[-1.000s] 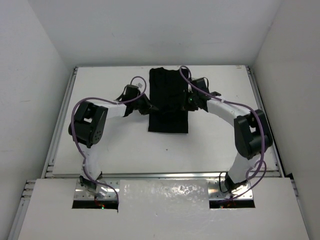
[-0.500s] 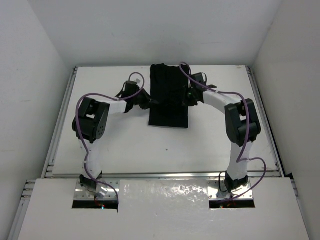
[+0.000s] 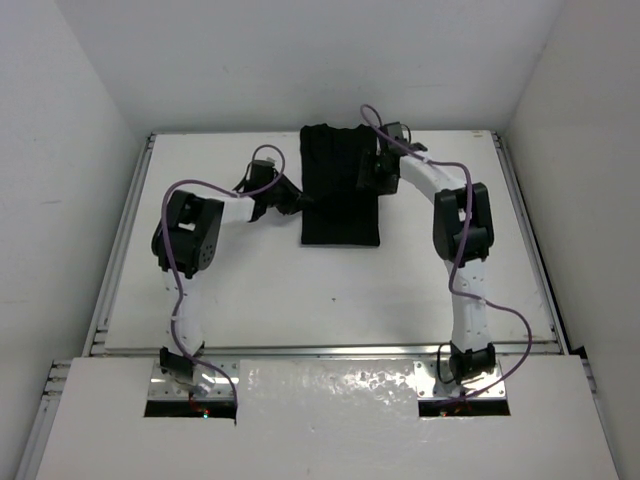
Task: Fold and stack the t-shirts
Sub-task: Fold the folded rectangular tshirt in 1/3 of the way
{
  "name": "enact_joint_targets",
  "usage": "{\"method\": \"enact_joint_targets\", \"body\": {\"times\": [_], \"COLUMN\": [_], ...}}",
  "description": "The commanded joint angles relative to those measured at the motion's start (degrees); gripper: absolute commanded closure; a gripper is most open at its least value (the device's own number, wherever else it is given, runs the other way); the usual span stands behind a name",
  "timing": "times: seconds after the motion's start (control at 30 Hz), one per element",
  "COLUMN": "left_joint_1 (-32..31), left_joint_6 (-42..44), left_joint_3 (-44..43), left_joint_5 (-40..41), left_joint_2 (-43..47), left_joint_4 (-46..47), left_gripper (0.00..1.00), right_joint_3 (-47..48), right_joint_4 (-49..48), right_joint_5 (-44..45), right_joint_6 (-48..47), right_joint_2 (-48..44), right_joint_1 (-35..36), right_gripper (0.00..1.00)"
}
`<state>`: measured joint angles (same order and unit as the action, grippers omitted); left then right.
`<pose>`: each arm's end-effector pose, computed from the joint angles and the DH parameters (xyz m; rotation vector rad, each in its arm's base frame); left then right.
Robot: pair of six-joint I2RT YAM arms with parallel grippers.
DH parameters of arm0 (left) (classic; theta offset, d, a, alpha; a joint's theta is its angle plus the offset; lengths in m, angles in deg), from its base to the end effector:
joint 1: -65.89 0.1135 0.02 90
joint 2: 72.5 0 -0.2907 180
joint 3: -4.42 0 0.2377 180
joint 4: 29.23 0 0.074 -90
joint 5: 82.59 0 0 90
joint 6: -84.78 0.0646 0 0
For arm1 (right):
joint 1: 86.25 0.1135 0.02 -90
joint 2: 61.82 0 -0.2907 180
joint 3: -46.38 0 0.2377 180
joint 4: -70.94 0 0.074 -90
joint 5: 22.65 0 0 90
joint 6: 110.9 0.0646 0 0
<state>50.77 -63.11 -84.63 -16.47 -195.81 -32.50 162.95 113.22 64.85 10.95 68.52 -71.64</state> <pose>0.4581 -0.1509 0.1416 -0.6436 2.3311 -1.1140 0.4990 0.1330 0.1636 0.3711 2.5634 0.3638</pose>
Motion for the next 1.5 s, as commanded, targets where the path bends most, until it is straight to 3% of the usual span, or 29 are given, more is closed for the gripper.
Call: {"method": "enact_joint_targets", "body": {"times": [0.0,0.03,0.13,0.27,0.3,0.37,0.43,0.5,0.57,0.7,0.9,1.27,1.4,1.47], "left_joint_1": [1.0,1.1,1.1,1.1,1.1,0.8,-1.0,-4.4,-6.5,-7.1,-4.7,-1.9,-1.8,-1.8], "left_joint_6": [0.6,1.5,4.5,7.8,8.8,9.8,10.0,12.4,13.6,11.7,12.4,11.2,8.3,7.5], "left_joint_3": [-1.9,-2.1,-4.7,-3.2,-1.1,4.4,9.3,10.4,9.5,6.2,-3.5,-20.0,-21.8,-21.1], "left_joint_5": [7.1,8.5,9.9,10.5,9.0,6.5,-0.3,-0.7,-2.5,-10.7,-12.8,-13.0,-14.9,-14.4], "left_joint_2": [5.2,5.9,7.0,10.3,11.2,14.5,17.8,18.5,17.3,9.3,-2.0,-12.5,-14.9,-14.8], "left_joint_4": [-0.2,-0.4,-3.3,-4.1,-3.8,-1.4,4.6,-0.4,-0.9,3.7,-1.2,-4.6,-1.9,-0.4], "left_gripper": [0.87,0.81,0.8,0.8,0.8,0.81,0.87,0.9,0.99,1.0,1.0,1.0,1.0,1.0], "right_joint_3": [15.3,17.8,16.5,-2.2,-10.6,-17.3,-24.2,-28.4,-30.6,-27.8,-19.4,-7.6,1.1,10.4], "right_joint_4": [7.2,8.5,7.7,-5.6,-8.6,-14.0,-16.3,-19.3,-22.8,-23.4,-18.7,-15.4,-12.1,-9.1], "right_joint_5": [0.4,0.3,0.0,-4.1,-7.0,-9.8,-12.5,-17.2,-19.3,-22.1,-19.5,-13.9,-13.2,-14.5], "right_joint_6": [-0.3,-0.5,-1.5,-2.6,-2.8,-2.4,-2.8,-2.4,-1.2,0.4,0.8,0.8,-0.4,-2.3], "right_joint_2": [2.6,3.3,1.1,-12.7,-14.9,-18.4,-21.9,-23.7,-23.7,-19.1,-12.0,-1.6,4.7,11.0], "right_joint_1": [-1.3,-1.6,-1.2,0.3,0.6,0.8,1.2,1.6,1.6,1.4,0.8,-0.7,-1.8,-2.0], "right_gripper": [0.35,0.34,0.34,0.35,0.4,0.47,0.68,0.86,0.94,1.0,1.0,1.0,0.97,0.98]}}
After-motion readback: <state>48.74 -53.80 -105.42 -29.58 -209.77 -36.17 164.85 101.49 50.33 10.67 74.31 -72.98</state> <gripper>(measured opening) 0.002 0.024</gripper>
